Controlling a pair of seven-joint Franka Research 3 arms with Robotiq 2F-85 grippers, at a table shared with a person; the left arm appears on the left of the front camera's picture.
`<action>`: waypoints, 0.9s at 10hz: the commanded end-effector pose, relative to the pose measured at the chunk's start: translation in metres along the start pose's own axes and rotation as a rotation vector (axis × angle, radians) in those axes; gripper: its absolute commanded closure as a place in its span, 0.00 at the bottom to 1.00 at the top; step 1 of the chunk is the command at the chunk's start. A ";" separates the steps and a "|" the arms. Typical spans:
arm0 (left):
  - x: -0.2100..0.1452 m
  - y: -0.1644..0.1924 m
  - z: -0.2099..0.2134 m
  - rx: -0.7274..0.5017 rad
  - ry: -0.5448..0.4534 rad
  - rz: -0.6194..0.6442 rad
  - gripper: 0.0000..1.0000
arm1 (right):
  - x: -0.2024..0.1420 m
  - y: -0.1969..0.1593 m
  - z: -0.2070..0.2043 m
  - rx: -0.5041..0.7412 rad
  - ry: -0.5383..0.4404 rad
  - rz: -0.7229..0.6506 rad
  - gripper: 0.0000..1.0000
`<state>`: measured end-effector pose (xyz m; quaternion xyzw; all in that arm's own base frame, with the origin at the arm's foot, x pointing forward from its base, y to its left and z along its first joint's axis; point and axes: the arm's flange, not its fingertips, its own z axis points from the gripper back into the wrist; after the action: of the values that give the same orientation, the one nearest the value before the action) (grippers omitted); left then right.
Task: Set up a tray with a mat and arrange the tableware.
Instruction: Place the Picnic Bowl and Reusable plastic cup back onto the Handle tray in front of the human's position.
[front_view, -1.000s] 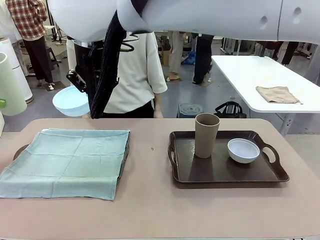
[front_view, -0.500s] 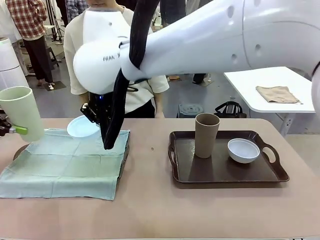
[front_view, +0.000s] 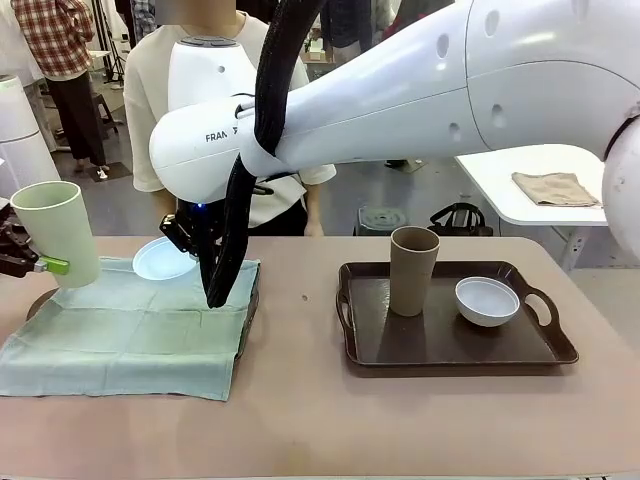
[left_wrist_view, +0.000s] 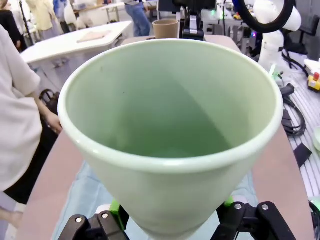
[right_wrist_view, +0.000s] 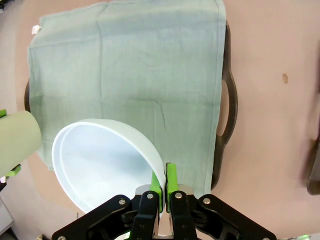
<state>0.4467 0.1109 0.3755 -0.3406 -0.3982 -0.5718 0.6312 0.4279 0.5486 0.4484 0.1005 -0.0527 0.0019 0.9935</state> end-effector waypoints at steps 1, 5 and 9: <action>0.000 0.000 -0.001 -0.001 0.000 0.000 0.18 | 0.000 0.000 0.000 0.002 -0.001 0.000 0.95; -0.027 0.009 -0.023 0.007 -0.128 -0.099 0.18 | 0.018 -0.009 -0.052 0.037 -0.079 0.010 0.95; -0.054 0.019 -0.053 -0.012 -0.075 -0.091 0.18 | 0.027 -0.015 -0.091 -0.013 0.015 -0.023 0.95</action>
<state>0.4606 0.0944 0.3117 -0.3600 -0.4255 -0.5828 0.5913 0.4623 0.5505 0.3574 0.0989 -0.0511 -0.0089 0.9937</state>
